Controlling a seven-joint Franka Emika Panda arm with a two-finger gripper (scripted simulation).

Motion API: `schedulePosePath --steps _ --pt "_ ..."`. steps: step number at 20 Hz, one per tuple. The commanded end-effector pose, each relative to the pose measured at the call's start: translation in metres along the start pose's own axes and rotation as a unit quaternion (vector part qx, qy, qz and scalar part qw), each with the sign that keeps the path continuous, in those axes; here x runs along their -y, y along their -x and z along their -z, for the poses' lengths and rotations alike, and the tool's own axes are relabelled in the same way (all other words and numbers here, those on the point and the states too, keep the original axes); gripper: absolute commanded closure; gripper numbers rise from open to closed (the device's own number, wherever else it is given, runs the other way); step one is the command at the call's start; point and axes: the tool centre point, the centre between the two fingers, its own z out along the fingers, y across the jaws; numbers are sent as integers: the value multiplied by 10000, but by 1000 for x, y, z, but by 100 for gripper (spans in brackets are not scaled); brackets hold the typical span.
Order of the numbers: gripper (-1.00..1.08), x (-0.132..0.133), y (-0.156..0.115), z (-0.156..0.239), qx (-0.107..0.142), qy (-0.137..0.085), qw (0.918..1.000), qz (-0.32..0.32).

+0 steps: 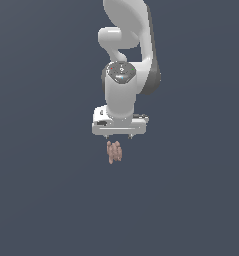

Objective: Pick up the object and move it to a goal position.

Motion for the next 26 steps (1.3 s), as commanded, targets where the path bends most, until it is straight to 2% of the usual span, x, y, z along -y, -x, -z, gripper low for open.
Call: schedulePosePath --steps 1,9,17,26 --pt "-92 0 0 0 0 0 10000 0" --pt "-92 -6 -13 20 -245 -44 9993 -267" --pt "-92 -8 -13 14 -230 -45 9996 -134" --pt "-92 -15 -12 -13 -186 -69 9988 454"
